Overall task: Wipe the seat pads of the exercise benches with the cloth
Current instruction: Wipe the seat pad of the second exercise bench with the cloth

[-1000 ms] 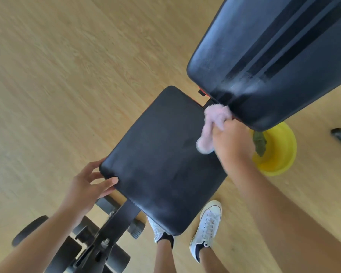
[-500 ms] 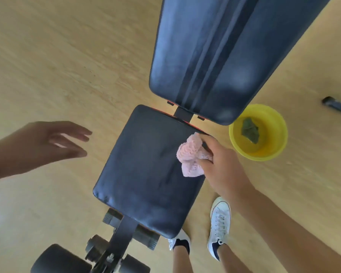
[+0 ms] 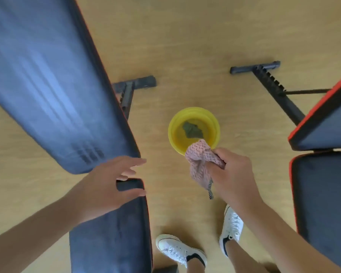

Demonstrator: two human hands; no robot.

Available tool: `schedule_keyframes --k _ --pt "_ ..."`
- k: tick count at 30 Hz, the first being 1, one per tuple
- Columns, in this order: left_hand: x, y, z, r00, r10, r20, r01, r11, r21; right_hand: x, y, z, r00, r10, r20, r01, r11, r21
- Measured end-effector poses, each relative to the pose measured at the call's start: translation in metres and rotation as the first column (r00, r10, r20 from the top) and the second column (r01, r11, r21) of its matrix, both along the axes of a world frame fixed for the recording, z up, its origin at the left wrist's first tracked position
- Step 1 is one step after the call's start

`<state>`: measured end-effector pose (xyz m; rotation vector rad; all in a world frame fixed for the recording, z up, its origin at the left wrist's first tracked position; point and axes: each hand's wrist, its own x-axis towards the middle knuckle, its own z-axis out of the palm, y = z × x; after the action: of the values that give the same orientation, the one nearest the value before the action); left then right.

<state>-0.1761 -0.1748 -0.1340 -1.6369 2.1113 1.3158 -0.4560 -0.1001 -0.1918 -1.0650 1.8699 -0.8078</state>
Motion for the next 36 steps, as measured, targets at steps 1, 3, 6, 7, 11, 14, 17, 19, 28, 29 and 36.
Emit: schedule_keyframes --k 1,3,6,7,11,14,17,19,28,29,36 --pt "-0.033 -0.009 -0.002 0.999 -0.044 -0.025 0.044 0.999 0.003 -0.022 0.005 0.004 1.0 -0.03 -0.005 0.03 0.999 0.011" --pt "-0.104 -0.023 -0.005 0.992 -0.102 -0.07 0.102 0.995 0.007 -0.069 0.017 0.011 0.995 -0.08 -0.057 0.082 0.996 0.033" --pt "-0.203 -0.033 -0.006 0.969 -0.198 -0.147 0.202 0.979 0.016 -0.143 0.047 0.025 0.969 -0.215 -0.119 0.223 0.973 0.062" --pt "-0.233 -0.033 -0.007 0.96 -0.225 -0.167 0.234 0.972 0.031 -0.165 0.063 0.025 0.953 -0.261 -0.156 0.275 0.958 0.076" --pt "-0.336 -0.018 -0.027 0.93 -0.291 -0.223 0.314 0.946 0.074 -0.24 0.14 0.006 0.848 -0.419 -0.324 0.476 0.871 0.12" --pt "-0.392 0.006 -0.061 0.916 -0.352 -0.195 0.372 0.925 0.077 -0.273 0.188 -0.016 0.78 -0.485 -0.395 0.582 0.795 0.173" --pt "-0.429 0.035 -0.103 0.905 -0.415 -0.092 0.423 0.901 0.095 -0.296 0.209 -0.042 0.688 -0.607 -0.398 0.707 0.685 0.176" --pt "-0.444 0.052 -0.124 0.899 -0.434 -0.056 0.438 0.893 0.105 -0.301 0.205 -0.064 0.635 -0.656 -0.407 0.758 0.632 0.163" --pt "-0.477 0.056 -0.171 0.934 -0.356 0.029 0.35 0.928 0.126 -0.257 0.111 -0.149 0.874 -0.343 -0.343 0.357 0.934 -0.025" --pt "-0.48 0.053 -0.174 0.936 -0.35 0.03 0.344 0.93 0.127 -0.269 0.117 -0.154 0.882 -0.231 -0.412 0.244 0.97 -0.02" --pt "-0.485 0.042 -0.181 0.889 -0.452 0.078 0.44 0.888 0.13 -0.295 0.129 -0.145 0.815 -0.438 -0.379 0.491 0.869 0.053"
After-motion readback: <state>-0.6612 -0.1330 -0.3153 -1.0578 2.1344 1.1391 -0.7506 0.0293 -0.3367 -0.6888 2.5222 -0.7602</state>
